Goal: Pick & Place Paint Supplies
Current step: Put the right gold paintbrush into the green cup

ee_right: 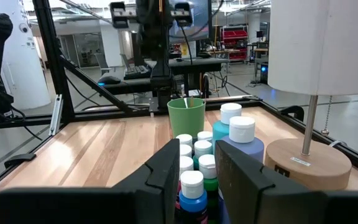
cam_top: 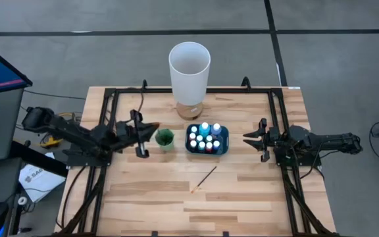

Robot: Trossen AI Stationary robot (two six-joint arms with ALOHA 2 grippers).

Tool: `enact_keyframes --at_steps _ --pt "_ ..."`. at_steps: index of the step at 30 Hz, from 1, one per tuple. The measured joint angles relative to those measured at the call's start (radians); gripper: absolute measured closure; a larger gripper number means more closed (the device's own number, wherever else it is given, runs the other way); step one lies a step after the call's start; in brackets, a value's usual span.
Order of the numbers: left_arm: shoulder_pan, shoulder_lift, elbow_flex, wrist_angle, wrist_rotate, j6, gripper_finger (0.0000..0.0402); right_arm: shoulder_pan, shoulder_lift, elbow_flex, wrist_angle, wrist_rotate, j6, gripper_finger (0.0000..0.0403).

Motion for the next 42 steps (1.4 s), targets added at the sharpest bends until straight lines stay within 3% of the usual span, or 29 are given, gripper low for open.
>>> enact_keyframes --at_steps 5,13,26,37,42 --pt "0.024 0.000 -0.101 0.076 0.012 0.000 0.0401 0.000 0.000 0.000 0.000 0.000 0.000 0.0305" --pt "0.071 0.027 -0.127 0.092 0.023 0.030 0.0401 0.000 0.000 0.000 0.000 0.000 0.000 0.0305" --pt "0.154 0.227 -0.127 0.203 0.100 -0.033 0.0401 0.000 0.000 0.000 0.000 0.000 0.000 0.0305" --pt "0.154 0.326 -0.127 0.227 0.028 -0.057 0.0400 0.000 0.000 0.000 0.000 0.000 0.000 0.0305" --pt "0.154 0.352 -0.127 0.225 -0.013 -0.060 0.0379 0.000 0.000 0.000 0.000 0.000 0.000 0.0305"
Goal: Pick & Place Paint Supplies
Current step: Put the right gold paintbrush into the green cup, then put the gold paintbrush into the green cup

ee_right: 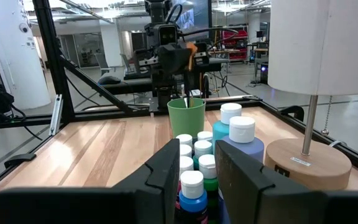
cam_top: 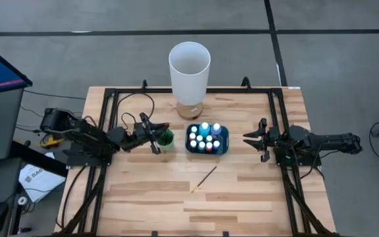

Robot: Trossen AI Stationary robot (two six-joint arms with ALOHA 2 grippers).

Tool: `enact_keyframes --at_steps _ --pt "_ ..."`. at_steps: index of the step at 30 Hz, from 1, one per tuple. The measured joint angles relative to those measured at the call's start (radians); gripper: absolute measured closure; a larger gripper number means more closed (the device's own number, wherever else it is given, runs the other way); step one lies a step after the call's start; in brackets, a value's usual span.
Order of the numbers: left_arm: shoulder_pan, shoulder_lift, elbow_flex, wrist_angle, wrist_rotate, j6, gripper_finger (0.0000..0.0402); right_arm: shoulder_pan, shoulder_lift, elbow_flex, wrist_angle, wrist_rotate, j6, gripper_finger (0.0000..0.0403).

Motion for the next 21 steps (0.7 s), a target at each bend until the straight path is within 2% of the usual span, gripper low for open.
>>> enact_keyframes --at_steps 9,15,18,21 --pt "-0.005 0.017 0.000 -0.002 -0.001 -0.009 0.0309 0.000 0.000 0.000 0.000 0.000 0.000 0.0305" --pt "-0.084 -0.009 0.016 -0.018 -0.008 -0.052 0.0274 0.000 0.000 0.000 0.000 0.000 0.000 0.0305" --pt "-0.153 -0.011 0.055 -0.108 -0.042 -0.051 0.0260 0.000 0.000 0.000 0.000 0.000 0.000 0.0305" --pt "-0.216 -0.011 0.133 -0.305 -0.071 -0.054 0.0248 0.000 0.000 0.000 0.000 0.000 0.000 0.0305"
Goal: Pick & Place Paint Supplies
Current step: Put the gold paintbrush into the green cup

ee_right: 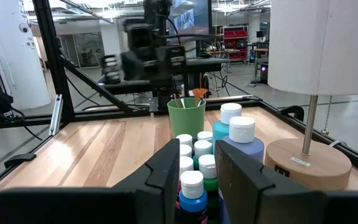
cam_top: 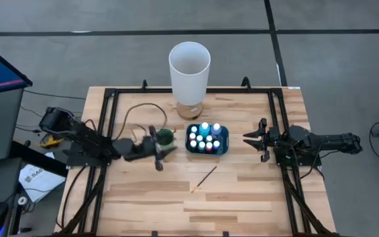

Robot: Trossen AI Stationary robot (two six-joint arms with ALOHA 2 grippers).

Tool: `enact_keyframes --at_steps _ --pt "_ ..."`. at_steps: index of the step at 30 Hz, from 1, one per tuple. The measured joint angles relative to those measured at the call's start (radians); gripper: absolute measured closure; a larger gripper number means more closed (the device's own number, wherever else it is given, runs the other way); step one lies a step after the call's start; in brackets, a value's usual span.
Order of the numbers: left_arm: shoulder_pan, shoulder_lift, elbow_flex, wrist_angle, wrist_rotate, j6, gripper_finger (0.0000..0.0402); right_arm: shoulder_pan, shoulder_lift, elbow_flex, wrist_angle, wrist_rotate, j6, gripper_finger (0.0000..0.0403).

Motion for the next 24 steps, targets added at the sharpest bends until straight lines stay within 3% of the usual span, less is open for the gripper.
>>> enact_keyframes --at_steps 8,12,16,24 --pt "-0.126 0.009 0.315 -0.706 -0.118 -0.253 0.0233 0.000 0.000 0.000 0.000 0.000 0.000 0.0305" --pt "-0.154 0.041 0.460 -0.998 -0.130 -0.407 0.0233 0.000 0.000 0.000 0.000 0.000 0.000 0.0305" --pt "-0.170 0.097 0.554 -1.109 -0.105 -0.492 0.0233 0.000 0.000 0.000 0.000 0.000 0.000 0.0305" --pt "-0.169 0.231 0.663 -1.143 0.053 -0.651 0.0233 0.000 0.000 0.000 0.000 0.000 0.000 0.0305"
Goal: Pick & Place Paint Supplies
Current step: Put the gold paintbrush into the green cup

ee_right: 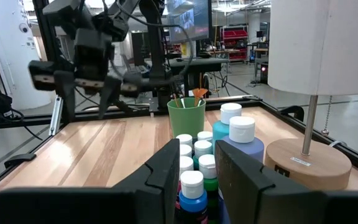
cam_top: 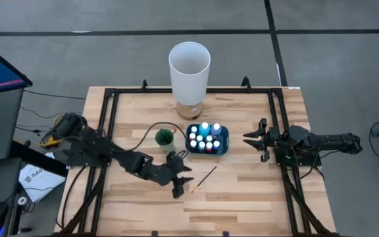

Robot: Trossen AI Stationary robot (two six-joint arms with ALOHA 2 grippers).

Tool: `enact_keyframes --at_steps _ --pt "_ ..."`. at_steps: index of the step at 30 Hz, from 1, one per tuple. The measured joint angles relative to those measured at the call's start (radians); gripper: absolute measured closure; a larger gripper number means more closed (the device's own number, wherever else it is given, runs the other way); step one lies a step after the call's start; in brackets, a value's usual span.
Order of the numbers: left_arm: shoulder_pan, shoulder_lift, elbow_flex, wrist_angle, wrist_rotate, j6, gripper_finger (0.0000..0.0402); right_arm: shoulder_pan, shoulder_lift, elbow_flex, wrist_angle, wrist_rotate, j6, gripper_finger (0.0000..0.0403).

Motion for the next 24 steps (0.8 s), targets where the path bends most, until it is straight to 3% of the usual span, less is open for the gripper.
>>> enact_keyframes --at_steps 11,24 --pt "-0.004 0.144 0.050 -0.002 0.278 -0.257 0.0244 0.000 0.000 0.000 0.000 0.000 0.000 0.0305" --pt "-0.029 0.174 0.051 0.002 0.241 -0.271 0.0245 0.000 0.000 0.000 0.000 0.000 0.000 0.0305"
